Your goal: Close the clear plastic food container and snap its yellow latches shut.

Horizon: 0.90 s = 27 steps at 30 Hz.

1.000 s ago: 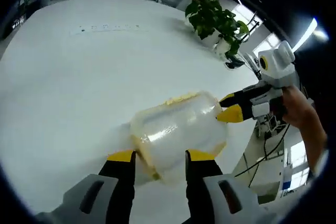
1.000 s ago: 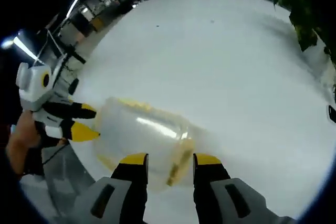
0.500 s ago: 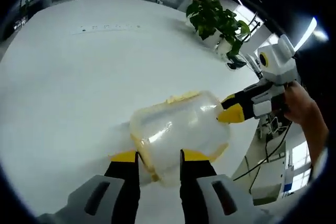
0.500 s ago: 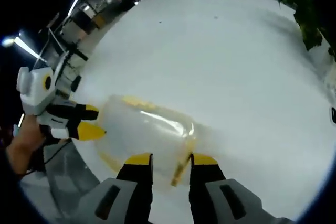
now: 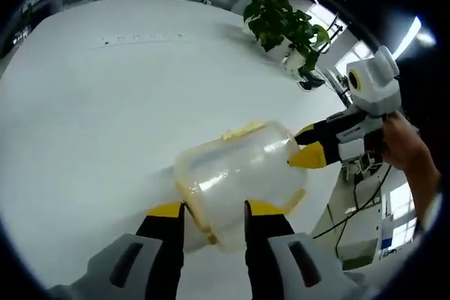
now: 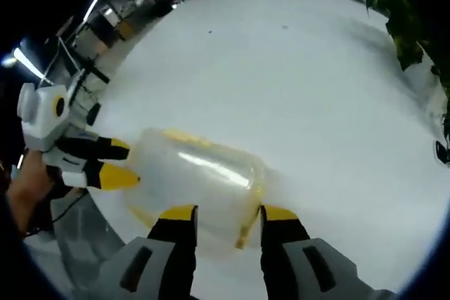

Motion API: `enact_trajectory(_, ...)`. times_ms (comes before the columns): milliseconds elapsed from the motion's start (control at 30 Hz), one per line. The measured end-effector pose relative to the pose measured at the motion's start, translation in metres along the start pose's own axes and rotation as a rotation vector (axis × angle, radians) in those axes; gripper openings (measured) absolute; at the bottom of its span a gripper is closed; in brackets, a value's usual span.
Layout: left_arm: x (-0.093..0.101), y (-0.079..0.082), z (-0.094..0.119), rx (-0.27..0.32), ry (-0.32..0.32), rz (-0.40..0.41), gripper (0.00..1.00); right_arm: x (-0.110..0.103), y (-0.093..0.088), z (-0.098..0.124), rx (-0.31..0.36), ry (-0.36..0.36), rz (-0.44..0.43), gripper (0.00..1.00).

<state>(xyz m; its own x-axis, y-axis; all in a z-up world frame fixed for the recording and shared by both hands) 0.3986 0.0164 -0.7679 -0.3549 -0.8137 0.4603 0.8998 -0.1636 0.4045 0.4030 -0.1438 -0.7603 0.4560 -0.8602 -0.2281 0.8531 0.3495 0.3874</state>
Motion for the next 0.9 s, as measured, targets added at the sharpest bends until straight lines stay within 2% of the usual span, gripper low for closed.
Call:
enact_trajectory(167, -0.004, -0.002, 0.005, 0.002, -0.017, 0.018, 0.32, 0.005, 0.002, 0.002, -0.005, 0.010, 0.041, 0.34)
enact_trajectory(233, -0.007, -0.001, 0.008, -0.002, -0.028, 0.032, 0.32, 0.004, -0.001, 0.003, -0.018, 0.017, 0.090, 0.34)
enact_trajectory(267, -0.007, -0.001, 0.010, 0.005, -0.024, 0.024, 0.32, 0.002, -0.003, 0.004, -0.042, 0.030, 0.113, 0.35)
enact_trajectory(367, -0.007, 0.000, 0.014, 0.006, -0.020, 0.008, 0.33, 0.000, -0.002, 0.005, -0.042, 0.033, 0.134, 0.35)
enact_trajectory(567, -0.006, 0.000, 0.022, -0.025, -0.023, -0.082, 0.38, -0.007, -0.005, 0.010, -0.068, 0.045, 0.232, 0.37)
enact_trajectory(633, -0.006, 0.001, 0.025, -0.027, -0.030, -0.080, 0.40, -0.009, -0.008, 0.011, -0.085, 0.050, 0.275, 0.38)
enact_trajectory(800, -0.009, -0.001, 0.031, -0.048, -0.024, -0.166, 0.39, -0.005, -0.008, 0.017, -0.101, 0.045, 0.368, 0.38)
enact_trajectory(900, -0.010, -0.003, 0.034, -0.070, -0.029, -0.220, 0.36, -0.002, -0.008, 0.020, -0.118, 0.014, 0.451, 0.39)
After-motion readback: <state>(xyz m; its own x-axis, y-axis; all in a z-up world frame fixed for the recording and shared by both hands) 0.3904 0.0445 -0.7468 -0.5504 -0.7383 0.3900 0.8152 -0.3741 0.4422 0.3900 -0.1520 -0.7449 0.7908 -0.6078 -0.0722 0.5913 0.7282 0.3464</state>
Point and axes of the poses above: the point that each gripper's makers call its tool centre point, and the gripper's own axes: z roughly backward along the fingers, x roughly to its right, y roughly out of its top, the point moved 4 cm from there along z, roughly backward along the fingers, and after that the axes turned 9 degrees about z, right-handed, at the moved point
